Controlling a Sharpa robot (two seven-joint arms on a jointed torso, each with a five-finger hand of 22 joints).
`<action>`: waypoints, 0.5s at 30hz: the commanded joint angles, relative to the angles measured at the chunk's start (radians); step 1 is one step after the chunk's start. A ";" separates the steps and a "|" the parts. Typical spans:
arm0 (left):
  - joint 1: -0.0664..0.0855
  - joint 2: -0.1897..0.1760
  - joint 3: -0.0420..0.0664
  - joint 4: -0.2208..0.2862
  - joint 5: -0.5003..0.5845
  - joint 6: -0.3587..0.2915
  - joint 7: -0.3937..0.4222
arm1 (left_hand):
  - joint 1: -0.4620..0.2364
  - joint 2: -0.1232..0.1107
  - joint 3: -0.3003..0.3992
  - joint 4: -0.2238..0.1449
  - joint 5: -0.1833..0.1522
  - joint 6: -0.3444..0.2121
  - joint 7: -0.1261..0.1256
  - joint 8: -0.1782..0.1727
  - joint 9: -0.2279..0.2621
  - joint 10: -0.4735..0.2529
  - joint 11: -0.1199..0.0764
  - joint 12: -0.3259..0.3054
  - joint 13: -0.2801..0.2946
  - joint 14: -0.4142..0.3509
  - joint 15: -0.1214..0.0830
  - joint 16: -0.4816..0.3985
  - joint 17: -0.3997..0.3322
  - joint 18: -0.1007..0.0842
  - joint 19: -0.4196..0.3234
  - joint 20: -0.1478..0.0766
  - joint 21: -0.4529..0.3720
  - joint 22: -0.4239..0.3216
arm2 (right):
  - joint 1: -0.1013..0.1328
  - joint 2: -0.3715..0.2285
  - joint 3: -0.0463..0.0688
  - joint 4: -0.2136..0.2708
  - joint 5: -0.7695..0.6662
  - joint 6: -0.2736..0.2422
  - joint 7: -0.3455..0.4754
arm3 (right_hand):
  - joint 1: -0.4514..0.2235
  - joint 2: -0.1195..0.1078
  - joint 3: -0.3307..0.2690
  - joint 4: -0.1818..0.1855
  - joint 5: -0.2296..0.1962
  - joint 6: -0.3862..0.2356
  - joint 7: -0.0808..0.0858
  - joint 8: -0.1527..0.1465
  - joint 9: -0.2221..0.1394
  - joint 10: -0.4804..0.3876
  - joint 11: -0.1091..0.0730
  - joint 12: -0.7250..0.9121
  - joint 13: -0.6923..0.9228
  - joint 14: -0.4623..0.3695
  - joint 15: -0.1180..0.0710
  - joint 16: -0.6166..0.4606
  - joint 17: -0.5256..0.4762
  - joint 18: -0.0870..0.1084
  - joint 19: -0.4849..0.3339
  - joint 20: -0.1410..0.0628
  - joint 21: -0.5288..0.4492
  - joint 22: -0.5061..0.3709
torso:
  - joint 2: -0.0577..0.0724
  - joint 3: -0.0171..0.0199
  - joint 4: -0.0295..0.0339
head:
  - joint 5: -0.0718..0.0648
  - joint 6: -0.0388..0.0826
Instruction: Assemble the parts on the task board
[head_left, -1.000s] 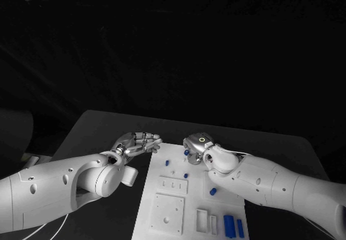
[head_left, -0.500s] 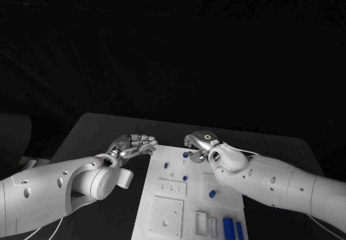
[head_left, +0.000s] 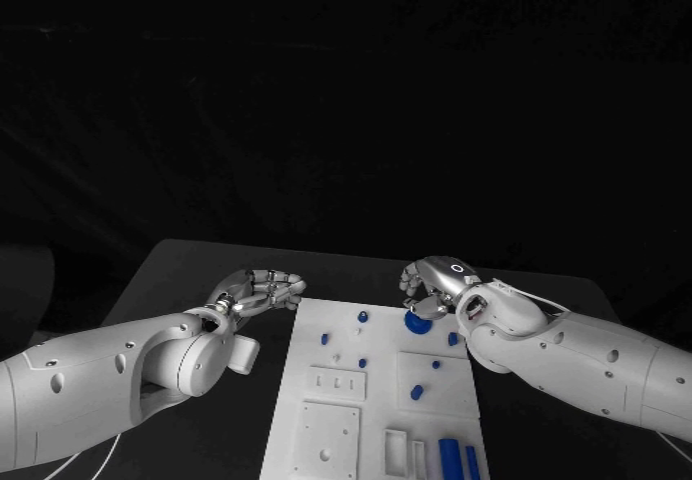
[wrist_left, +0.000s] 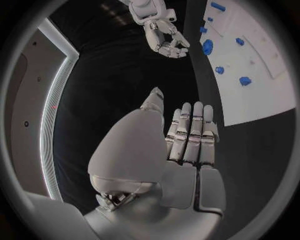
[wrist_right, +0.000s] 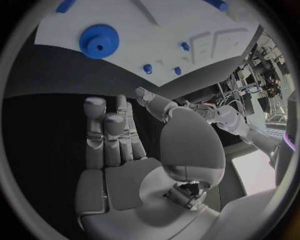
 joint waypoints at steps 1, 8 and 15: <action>-0.003 0.003 0.000 0.000 0.001 0.021 0.017 | 0.007 0.006 -0.006 0.001 -0.005 0.006 0.000 0.003 0.000 0.009 -0.001 0.003 0.001 0.005 0.000 0.003 0.000 0.018 0.004 0.002 -0.003 0.018 | -0.001 -0.003 0.000 -0.005 0.027 0.052 0.015 | -0.006 0.000 -0.021 -0.002 -0.002 -0.008 -0.002 0.001 0.003 0.041 -0.021 0.033 0.029 0.009 -0.016 0.003 0.001 0.075 0.002 -0.004 0.004 0.011 | -0.011 0.0119 -0.0131 | 0.001 0.000; -0.010 0.006 -0.001 0.010 0.005 0.025 0.014 | 0.007 0.007 -0.007 0.001 -0.005 0.007 -0.001 0.002 0.000 0.009 -0.003 0.002 0.000 0.003 0.000 0.003 0.000 0.018 0.004 0.002 -0.003 0.018 | -0.005 -0.001 -0.003 -0.050 0.057 0.087 0.020 | -0.018 -0.002 -0.076 -0.002 -0.003 -0.018 -0.023 -0.010 0.012 0.074 -0.063 0.208 0.305 0.004 -0.054 0.005 0.003 0.075 0.002 -0.017 0.016 0.015 | -0.018 0.0211 -0.0195 | -0.002 -0.004; -0.013 0.008 -0.001 0.019 0.005 0.033 0.011 | 0.006 0.007 -0.008 0.001 -0.006 0.007 -0.003 0.001 -0.001 0.007 -0.004 0.000 -0.001 0.003 -0.001 0.003 0.000 0.018 0.004 0.002 -0.003 0.019 | -0.018 0.017 -0.010 -0.105 0.068 0.093 0.022 | -0.044 -0.006 -0.135 -0.002 0.010 -0.064 -0.023 -0.059 -0.003 -0.070 -0.061 0.704 0.815 0.012 -0.049 0.037 0.026 0.075 0.012 -0.030 0.053 0.024 | -0.018 0.0226 -0.0192 | -0.014 -0.006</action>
